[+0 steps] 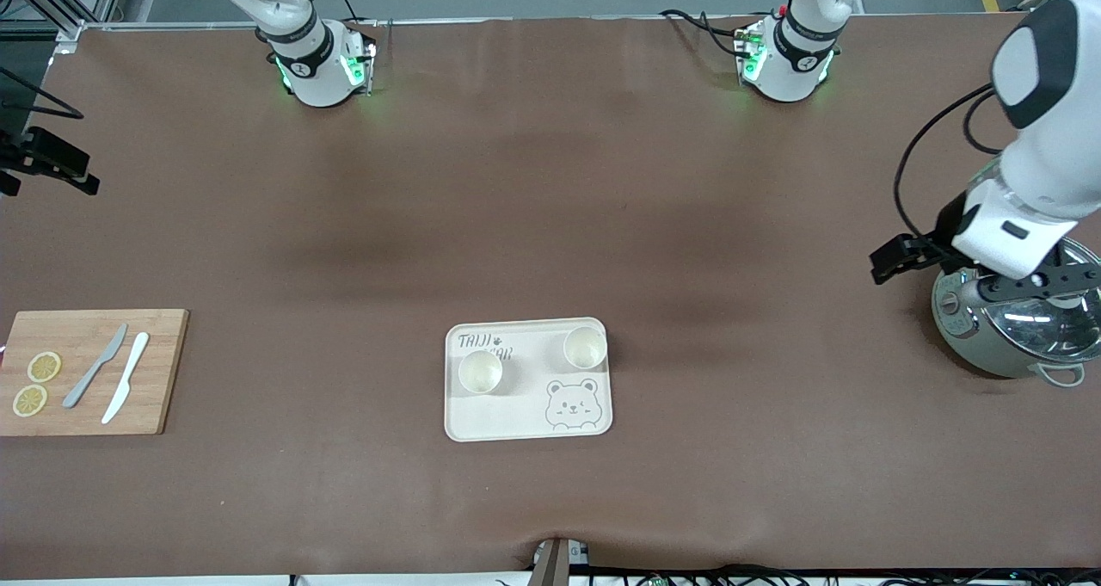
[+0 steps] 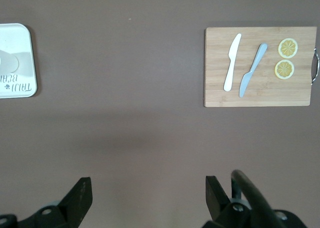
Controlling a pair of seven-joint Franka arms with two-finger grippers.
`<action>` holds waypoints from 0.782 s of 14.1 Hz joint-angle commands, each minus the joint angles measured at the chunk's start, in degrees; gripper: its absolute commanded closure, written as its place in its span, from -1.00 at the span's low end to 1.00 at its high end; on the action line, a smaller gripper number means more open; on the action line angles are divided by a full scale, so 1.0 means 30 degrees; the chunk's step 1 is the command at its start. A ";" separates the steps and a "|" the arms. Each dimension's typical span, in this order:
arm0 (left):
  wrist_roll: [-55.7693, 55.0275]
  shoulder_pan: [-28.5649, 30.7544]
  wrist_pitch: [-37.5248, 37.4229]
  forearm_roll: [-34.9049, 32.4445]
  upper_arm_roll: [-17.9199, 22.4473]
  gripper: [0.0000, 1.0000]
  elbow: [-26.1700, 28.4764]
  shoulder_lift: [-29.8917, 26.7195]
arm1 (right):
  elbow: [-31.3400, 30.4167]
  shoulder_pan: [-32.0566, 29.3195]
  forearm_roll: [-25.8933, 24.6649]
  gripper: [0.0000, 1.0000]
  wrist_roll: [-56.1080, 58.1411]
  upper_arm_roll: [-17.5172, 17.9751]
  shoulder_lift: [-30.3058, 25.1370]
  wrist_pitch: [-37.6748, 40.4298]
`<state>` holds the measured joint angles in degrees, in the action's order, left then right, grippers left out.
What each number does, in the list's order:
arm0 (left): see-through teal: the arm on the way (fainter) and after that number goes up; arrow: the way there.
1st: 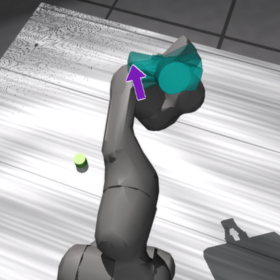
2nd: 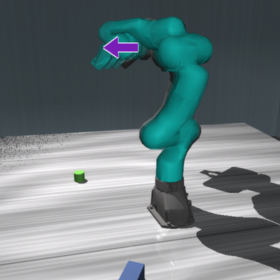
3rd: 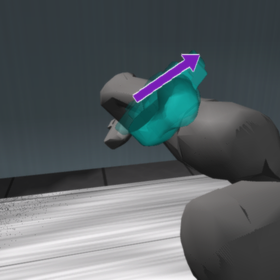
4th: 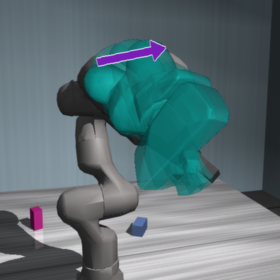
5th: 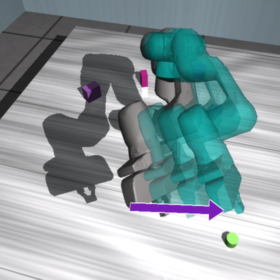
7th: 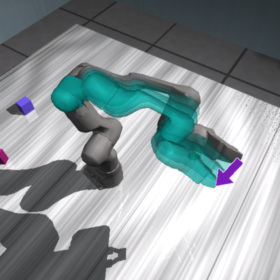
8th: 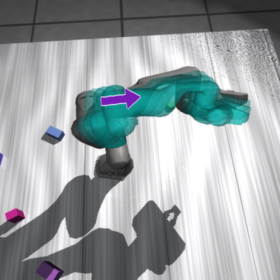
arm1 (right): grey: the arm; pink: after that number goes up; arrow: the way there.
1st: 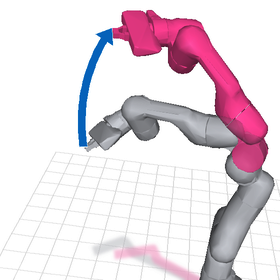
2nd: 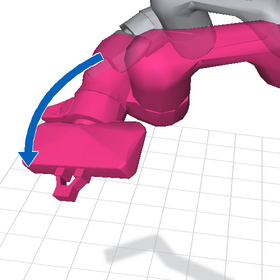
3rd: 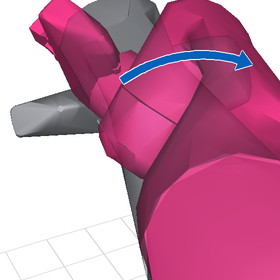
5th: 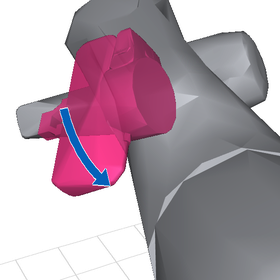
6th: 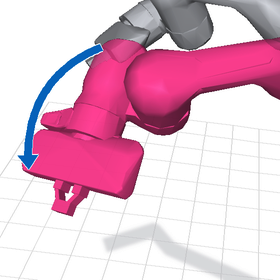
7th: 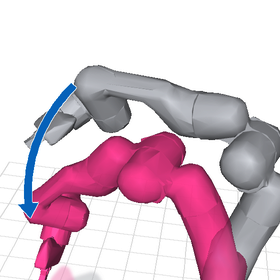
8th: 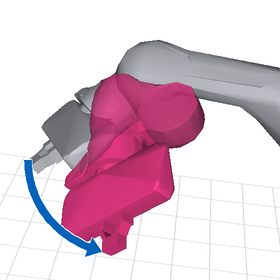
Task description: Place white IKEA cup upright on tray with both arms
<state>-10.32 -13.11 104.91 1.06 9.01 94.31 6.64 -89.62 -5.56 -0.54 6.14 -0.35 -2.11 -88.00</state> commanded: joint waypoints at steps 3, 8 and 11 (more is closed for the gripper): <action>0.2354 0.1291 -0.0606 -0.0326 -0.0161 -1.00 0.0263 -0.1100 | 0.0225 -0.0082 -0.0347 -1.00 0.0328 0.0117 -0.0177 0.0270; 0.3441 0.1587 -0.2037 -0.0326 -0.0102 -1.00 -0.1987 -0.0634 | 0.0342 -0.0111 -0.0347 -1.00 0.0328 0.0117 -0.0206 0.0211; 0.3383 0.1558 -0.2656 -0.0266 -0.0102 -1.00 -0.3279 -0.0282 | 0.0284 -0.0227 -0.0376 -1.00 0.0328 0.0117 -0.0177 0.0240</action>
<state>-0.94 -8.70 99.19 1.06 9.02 88.33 4.18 -88.98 -5.58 -0.79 6.39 -0.41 -2.13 -87.78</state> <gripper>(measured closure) 0.000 0.000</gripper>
